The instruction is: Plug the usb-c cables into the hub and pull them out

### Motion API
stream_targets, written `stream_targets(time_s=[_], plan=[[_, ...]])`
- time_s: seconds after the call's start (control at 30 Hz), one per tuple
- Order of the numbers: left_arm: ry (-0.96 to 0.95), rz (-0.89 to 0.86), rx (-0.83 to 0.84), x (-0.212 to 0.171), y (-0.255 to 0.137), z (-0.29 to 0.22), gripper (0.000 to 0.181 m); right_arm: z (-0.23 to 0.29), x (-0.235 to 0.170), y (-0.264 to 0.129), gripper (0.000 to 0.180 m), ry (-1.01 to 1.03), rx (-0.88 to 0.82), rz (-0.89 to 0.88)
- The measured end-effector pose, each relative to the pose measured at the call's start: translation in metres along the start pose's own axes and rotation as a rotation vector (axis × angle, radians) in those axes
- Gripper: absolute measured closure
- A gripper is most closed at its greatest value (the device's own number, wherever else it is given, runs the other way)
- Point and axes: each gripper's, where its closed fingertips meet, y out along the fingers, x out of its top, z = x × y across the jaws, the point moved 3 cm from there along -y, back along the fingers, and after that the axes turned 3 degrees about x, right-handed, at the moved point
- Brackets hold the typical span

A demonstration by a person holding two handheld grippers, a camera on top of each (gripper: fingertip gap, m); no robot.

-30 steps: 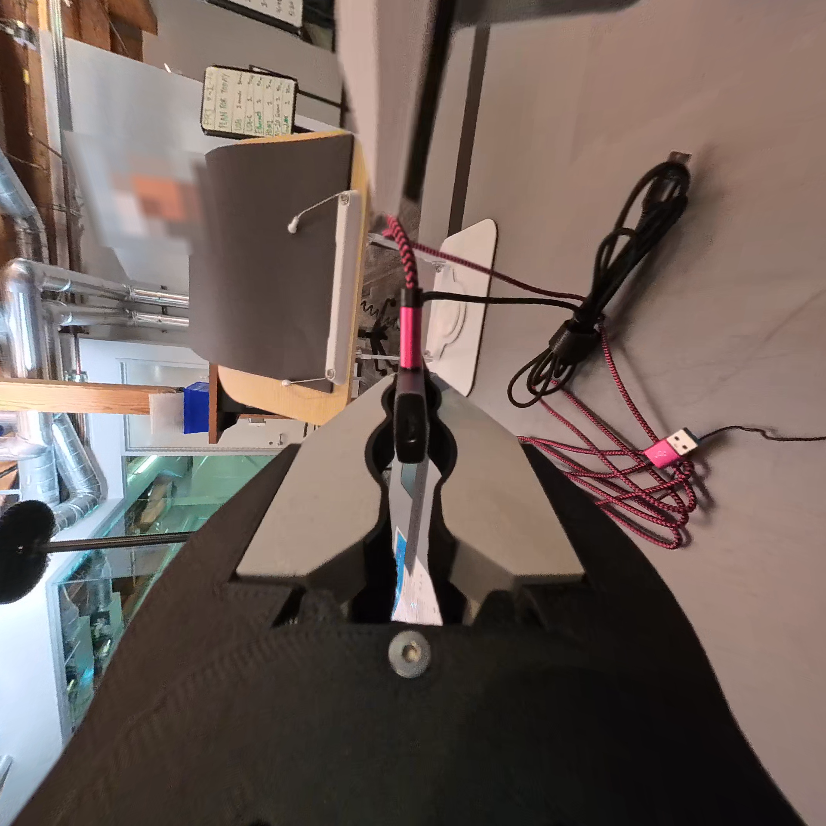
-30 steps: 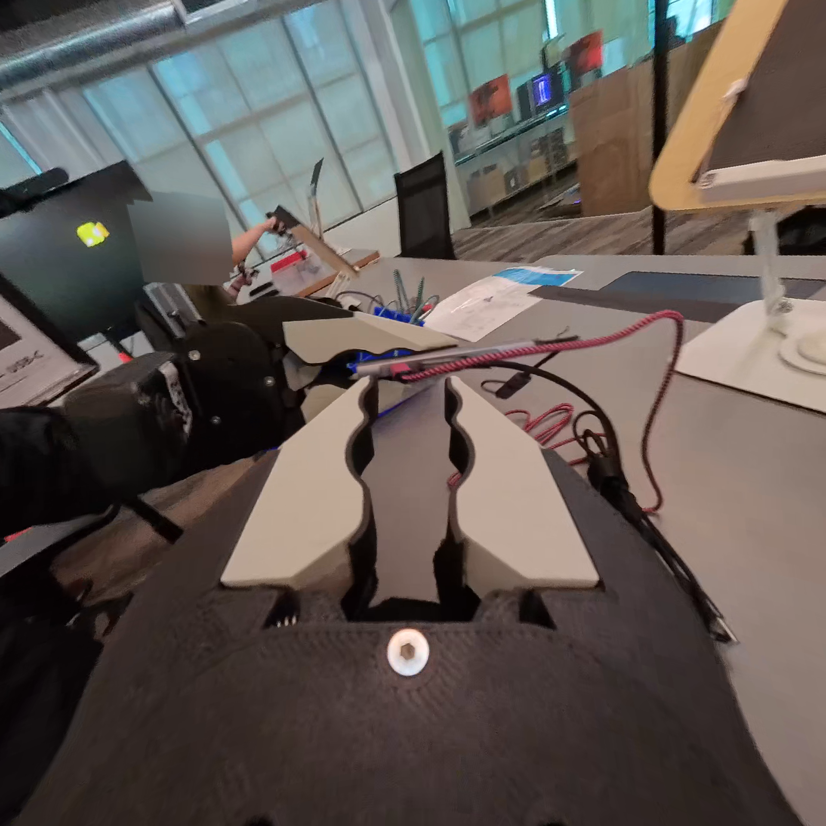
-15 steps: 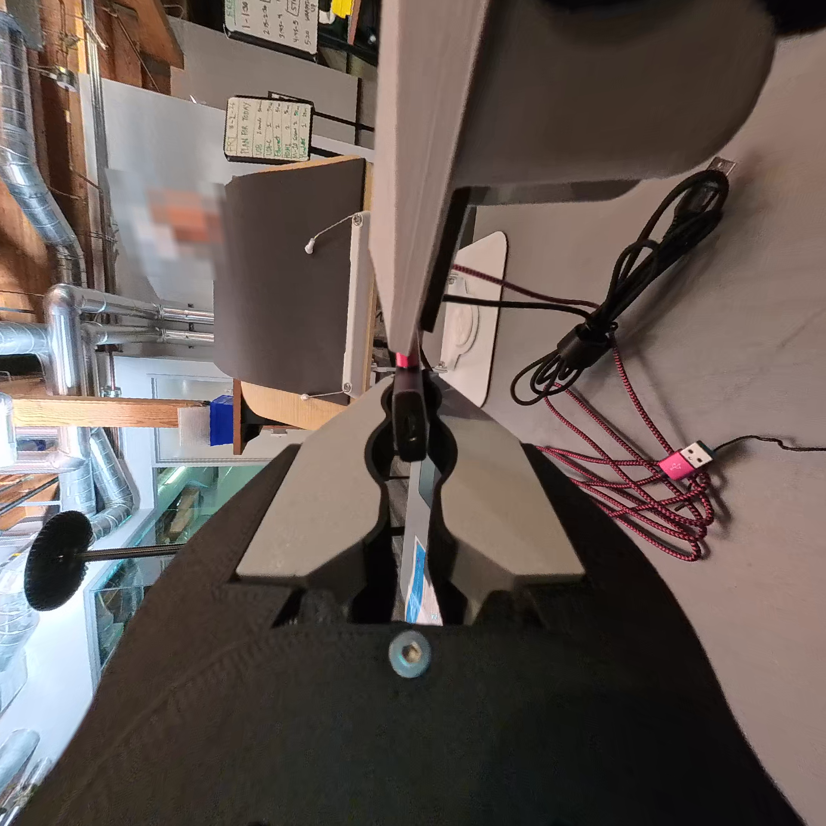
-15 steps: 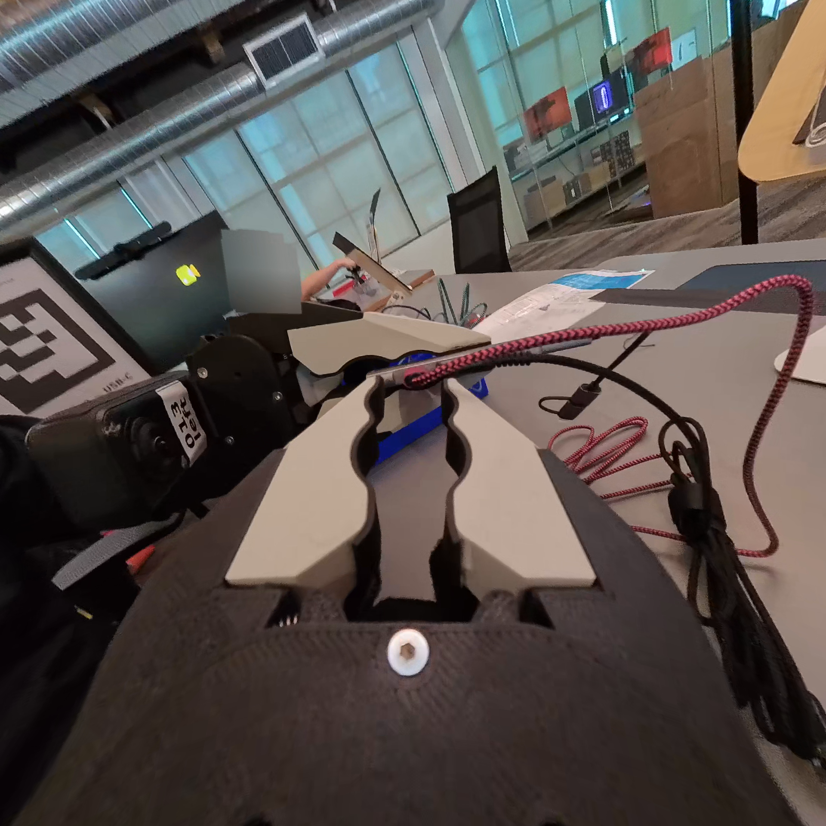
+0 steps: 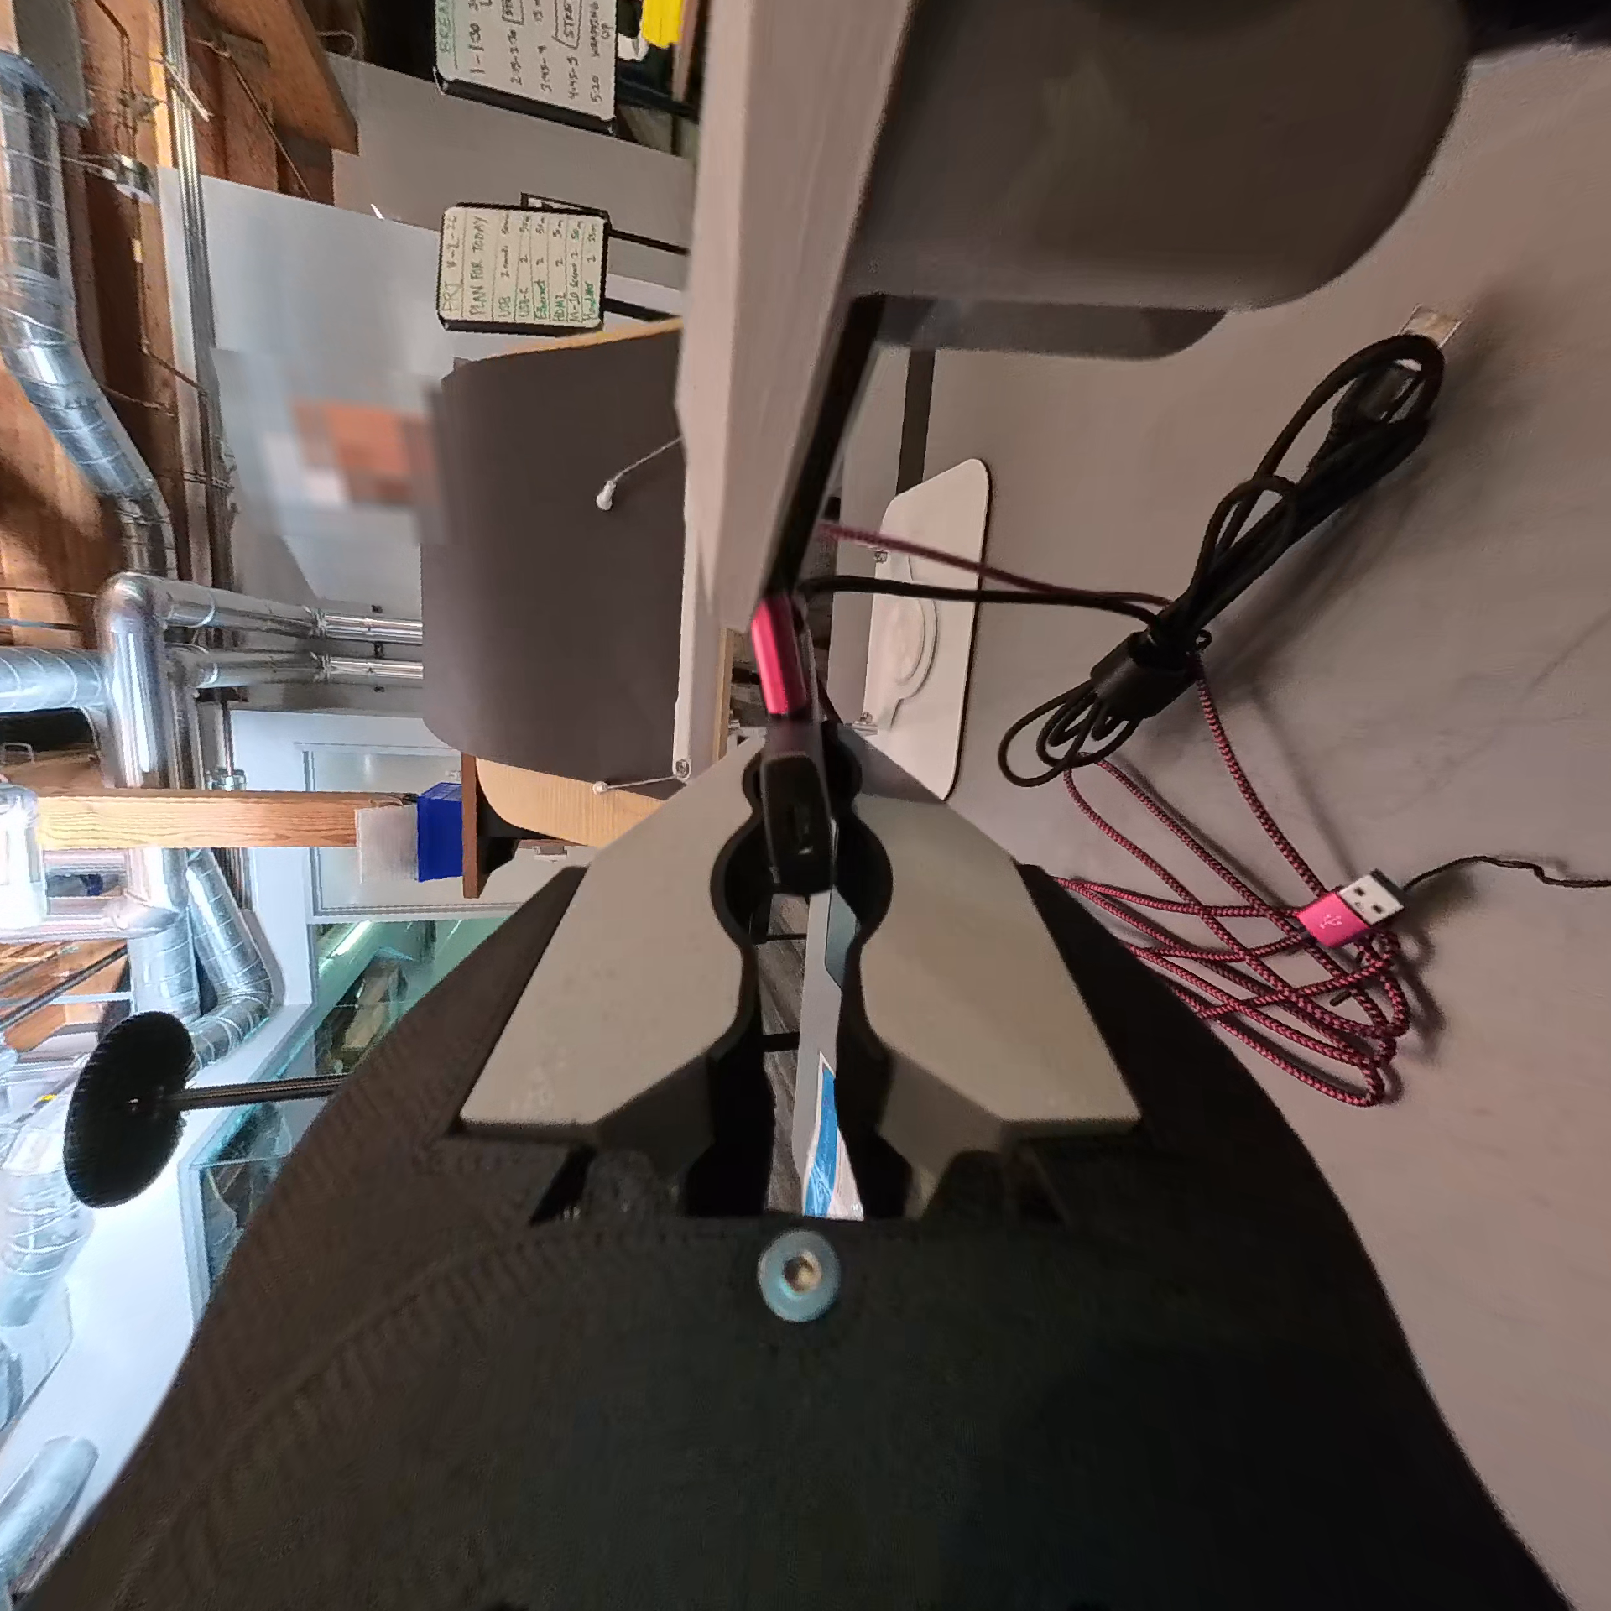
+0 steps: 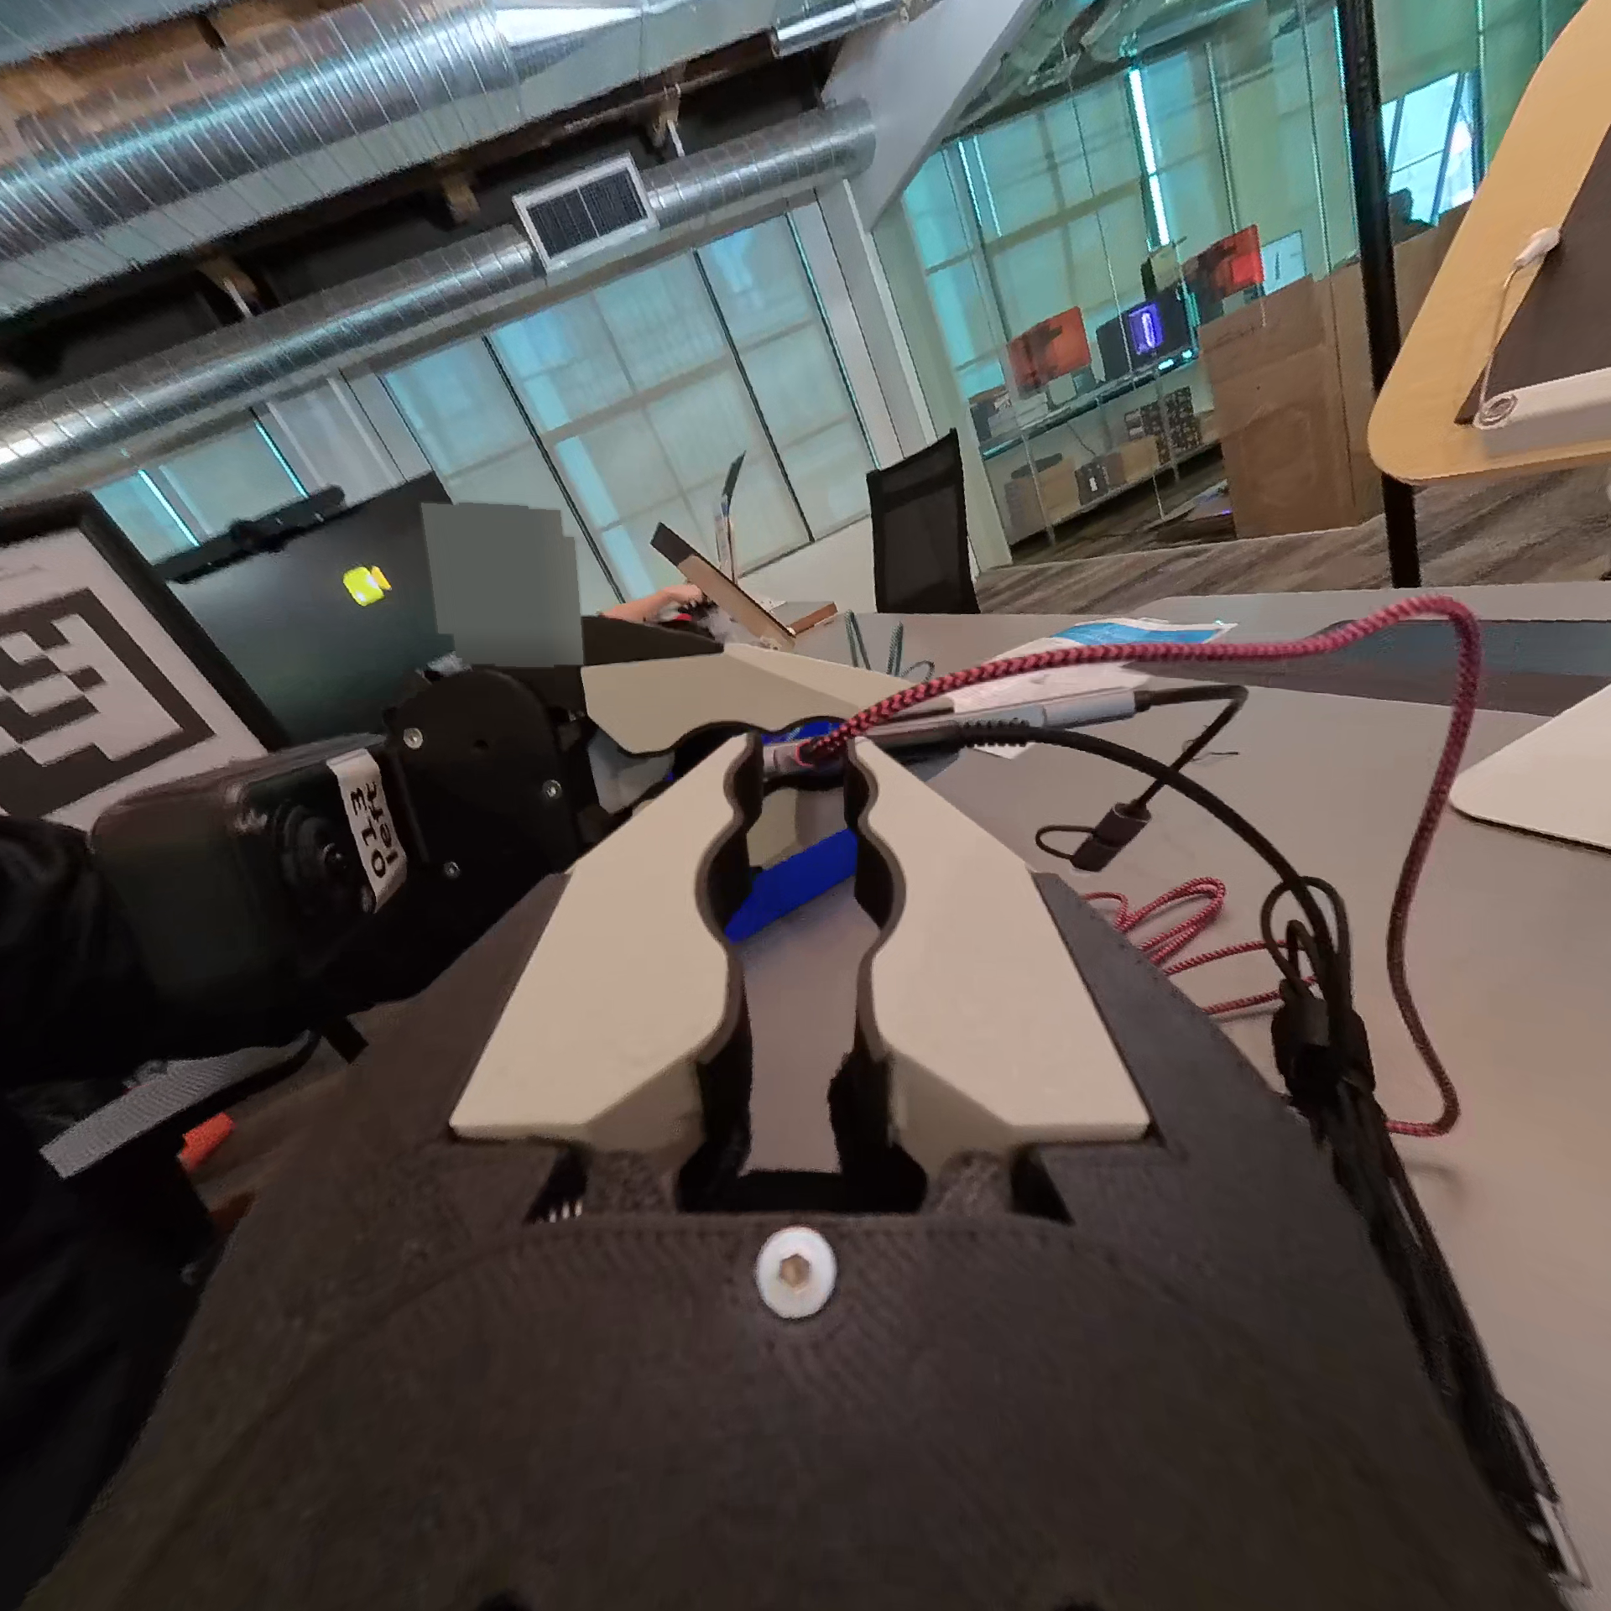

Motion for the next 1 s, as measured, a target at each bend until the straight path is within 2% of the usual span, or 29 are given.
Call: stream_targets(time_s=[0.47, 0.6, 0.67, 0.8, 1.0], plan=[[-0.064, -0.008, -0.064, 0.001, 0.004, -0.002, 0.174, -0.005, 0.0, 0.003, 0.172, -0.029, 0.001, -0.001], [-0.122, -0.047, -0.118, 0.009, 0.002, -0.006, 0.163, -0.005, 0.0, 0.003, 0.172, -0.049, -0.016, 0.006], [-0.136, -0.031, -0.134, 0.012, 0.002, -0.008, 0.17, -0.003, 0.0, 0.005, 0.172, -0.056, -0.016, 0.006], [-0.195, -0.022, -0.166, 0.011, 0.003, -0.006, 0.173, -0.003, 0.0, 0.003, 0.172, -0.056, -0.021, 0.001], [-0.069, -0.034, -0.099, 0.011, 0.0, -0.004, 0.173, 0.001, -0.003, 0.001, 0.171, -0.1, -0.006, 0.049]])
